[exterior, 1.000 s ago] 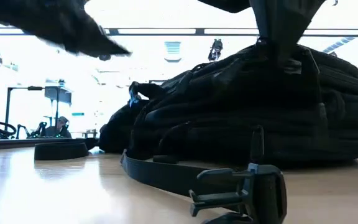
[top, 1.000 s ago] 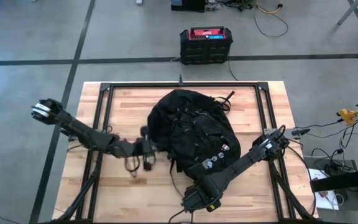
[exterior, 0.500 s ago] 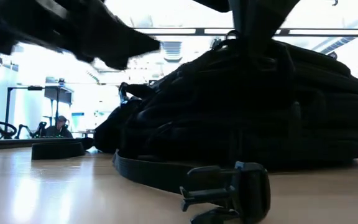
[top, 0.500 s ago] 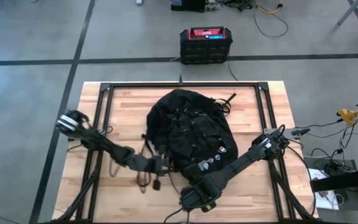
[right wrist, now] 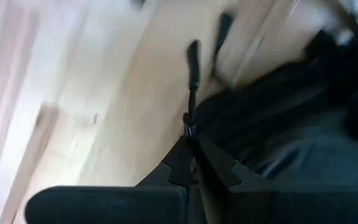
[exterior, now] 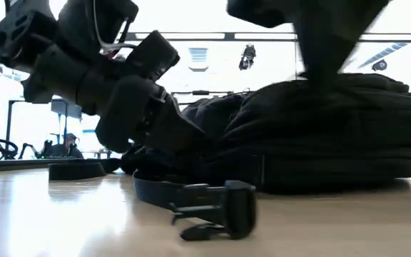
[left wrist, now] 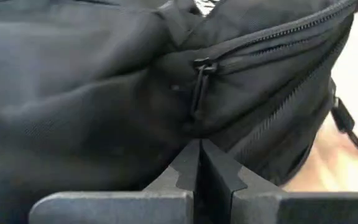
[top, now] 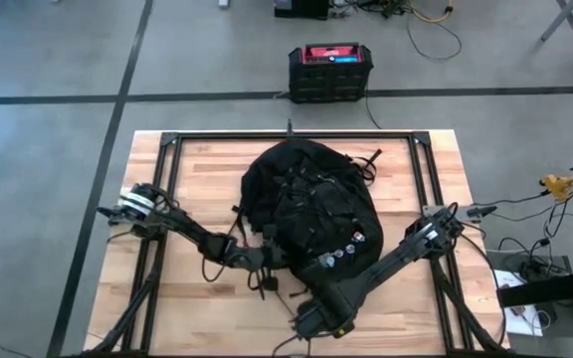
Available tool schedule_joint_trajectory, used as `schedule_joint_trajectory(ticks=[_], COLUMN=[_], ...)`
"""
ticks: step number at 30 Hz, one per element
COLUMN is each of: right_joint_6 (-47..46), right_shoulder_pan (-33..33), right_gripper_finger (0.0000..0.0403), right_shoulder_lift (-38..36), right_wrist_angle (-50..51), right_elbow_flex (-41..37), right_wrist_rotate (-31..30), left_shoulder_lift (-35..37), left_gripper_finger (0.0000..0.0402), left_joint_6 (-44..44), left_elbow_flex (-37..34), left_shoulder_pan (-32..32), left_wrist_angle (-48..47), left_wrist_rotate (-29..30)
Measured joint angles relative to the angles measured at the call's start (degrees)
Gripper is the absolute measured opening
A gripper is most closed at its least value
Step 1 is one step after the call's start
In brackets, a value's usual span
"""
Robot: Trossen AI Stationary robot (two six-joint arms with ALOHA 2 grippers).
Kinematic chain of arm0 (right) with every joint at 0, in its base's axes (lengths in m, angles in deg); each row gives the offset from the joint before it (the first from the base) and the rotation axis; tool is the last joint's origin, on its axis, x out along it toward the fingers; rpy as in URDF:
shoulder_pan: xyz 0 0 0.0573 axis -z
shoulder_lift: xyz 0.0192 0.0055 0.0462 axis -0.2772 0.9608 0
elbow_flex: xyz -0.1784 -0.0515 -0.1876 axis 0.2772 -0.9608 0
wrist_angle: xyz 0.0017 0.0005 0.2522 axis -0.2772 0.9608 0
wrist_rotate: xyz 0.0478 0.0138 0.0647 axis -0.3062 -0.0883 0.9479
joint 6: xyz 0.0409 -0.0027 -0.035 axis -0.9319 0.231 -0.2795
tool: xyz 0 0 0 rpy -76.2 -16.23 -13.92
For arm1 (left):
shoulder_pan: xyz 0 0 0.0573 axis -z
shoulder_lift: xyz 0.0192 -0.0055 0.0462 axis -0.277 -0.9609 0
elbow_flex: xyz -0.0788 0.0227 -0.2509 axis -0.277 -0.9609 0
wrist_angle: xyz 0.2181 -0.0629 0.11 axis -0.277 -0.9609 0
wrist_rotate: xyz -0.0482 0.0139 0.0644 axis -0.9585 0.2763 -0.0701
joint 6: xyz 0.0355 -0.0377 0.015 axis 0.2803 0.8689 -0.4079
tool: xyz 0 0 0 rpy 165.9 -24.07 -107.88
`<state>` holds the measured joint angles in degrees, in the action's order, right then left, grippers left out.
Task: Unpack backpack
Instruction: Open the backpack
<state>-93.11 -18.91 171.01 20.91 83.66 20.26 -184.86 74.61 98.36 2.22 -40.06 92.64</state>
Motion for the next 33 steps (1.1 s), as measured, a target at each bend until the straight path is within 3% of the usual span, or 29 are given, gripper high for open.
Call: schedule_joint_trajectory(ticks=[1, 2, 3, 7, 13, 22, 28, 33], right_joint_6=[-1.1, -2.0, -2.3, -3.3, -2.1, 0.0, 1.3, 2.9], right_shoulder_pan=[-0.1, -0.3, -0.7, -1.2, -0.8, 0.2, 1.5, 3.3], right_gripper_finger=[0.0000, 0.0000, 0.0000, 0.0000, 0.0000, 0.0000, 0.0000, 0.0000], right_shoulder_lift=[0.0, 0.0, 0.0, 0.0, 0.0, 0.0, 0.0, 0.0], right_wrist_angle=[1.3, 2.3, 2.9, 2.6, -1.5, -4.5, -11.5, -17.9], right_elbow_flex=[-0.5, -1.0, -1.4, -2.7, -3.6, -2.6, -2.2, -1.3], right_wrist_rotate=[0.0, 0.5, 0.9, -0.2, -2.7, -4.6, -5.9, -9.2], left_shoulder_lift=[0.3, 0.7, 0.6, 3.5, 11.8, 25.9, 20.3, 8.8], left_gripper_finger=[0.0000, 0.0000, 0.0000, 0.0000, 0.0000, 0.0000, 0.0000, 0.0000], left_joint_6=[0.4, 0.8, 1.8, 5.7, 2.9, -0.8, -5.9, -8.6], left_elbow_flex=[-1.3, -2.1, -3.6, -6.3, -7.2, -5.5, -4.1, 3.2], left_shoulder_pan=[-0.1, -0.1, -0.3, -0.3, 1.0, 6.8, 6.2, 4.1], left_wrist_angle=[-0.9, -7.8, -4.6, -7.5, -12.8, -8.2, 4.6, 3.2], left_wrist_rotate=[0.8, 2.2, 3.8, 5.8, 5.0, -4.4, -11.0, -14.3])
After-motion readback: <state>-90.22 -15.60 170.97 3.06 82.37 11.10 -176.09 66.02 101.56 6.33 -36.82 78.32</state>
